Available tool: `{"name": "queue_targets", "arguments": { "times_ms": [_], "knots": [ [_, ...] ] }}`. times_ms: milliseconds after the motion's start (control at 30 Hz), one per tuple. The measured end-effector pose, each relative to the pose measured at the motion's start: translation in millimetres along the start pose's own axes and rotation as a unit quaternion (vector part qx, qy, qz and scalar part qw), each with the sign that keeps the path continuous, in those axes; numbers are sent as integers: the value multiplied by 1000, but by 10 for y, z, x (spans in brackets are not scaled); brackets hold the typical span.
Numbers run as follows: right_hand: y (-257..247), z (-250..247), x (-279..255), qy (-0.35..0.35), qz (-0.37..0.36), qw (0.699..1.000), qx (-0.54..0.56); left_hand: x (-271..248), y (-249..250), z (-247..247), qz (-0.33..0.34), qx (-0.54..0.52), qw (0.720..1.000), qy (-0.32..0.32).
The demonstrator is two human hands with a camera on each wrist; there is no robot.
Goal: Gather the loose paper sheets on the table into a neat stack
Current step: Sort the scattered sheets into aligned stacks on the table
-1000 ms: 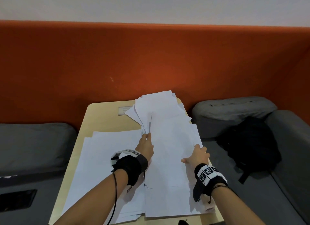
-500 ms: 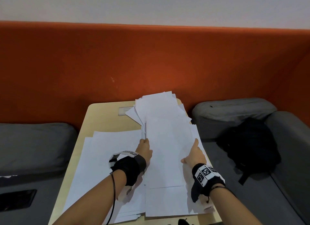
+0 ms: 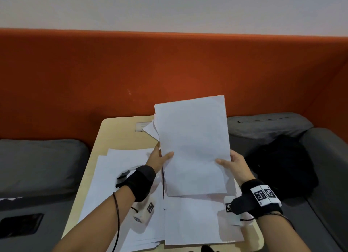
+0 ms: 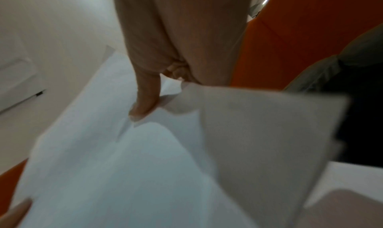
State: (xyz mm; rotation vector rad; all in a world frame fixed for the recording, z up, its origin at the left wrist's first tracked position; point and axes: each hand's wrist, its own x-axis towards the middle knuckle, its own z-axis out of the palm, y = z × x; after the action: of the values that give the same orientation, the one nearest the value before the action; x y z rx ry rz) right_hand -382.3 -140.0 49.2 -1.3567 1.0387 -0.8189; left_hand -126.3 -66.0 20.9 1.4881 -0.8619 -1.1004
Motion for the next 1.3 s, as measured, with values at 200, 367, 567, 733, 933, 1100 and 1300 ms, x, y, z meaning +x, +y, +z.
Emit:
{"name": "queue_targets", "arguments": {
  "times_ms": [200, 367, 567, 733, 933, 1100, 1300],
  "knots": [
    [-167, 17, -16, 25, -12, 999, 45, -28, 382, 78, 30, -68, 997, -38],
    [-413, 79, 9, 76, -70, 993, 58, -45, 639, 105, 82, -34, 994, -56],
    [-600, 132, 11, 51, -99, 990, 87, -93, 845, 69, 127, -31, 990, -45],
    [-583, 145, 30, 57, -97, 991, 76, -100, 912, 61, 146, -50, 988, -28],
    [-607, 128, 36, 42, -96, 993, 61, -108, 1180, 23, 214, -74, 974, 24],
    [-645, 83, 25, 34, -93, 993, 63, -111, 1273, -18, 241, -95, 965, 32],
    [-843, 28, 30, 35, -121, 990, 60, -121, 1241, -17, 232, -98, 967, 25]
  ]
}}
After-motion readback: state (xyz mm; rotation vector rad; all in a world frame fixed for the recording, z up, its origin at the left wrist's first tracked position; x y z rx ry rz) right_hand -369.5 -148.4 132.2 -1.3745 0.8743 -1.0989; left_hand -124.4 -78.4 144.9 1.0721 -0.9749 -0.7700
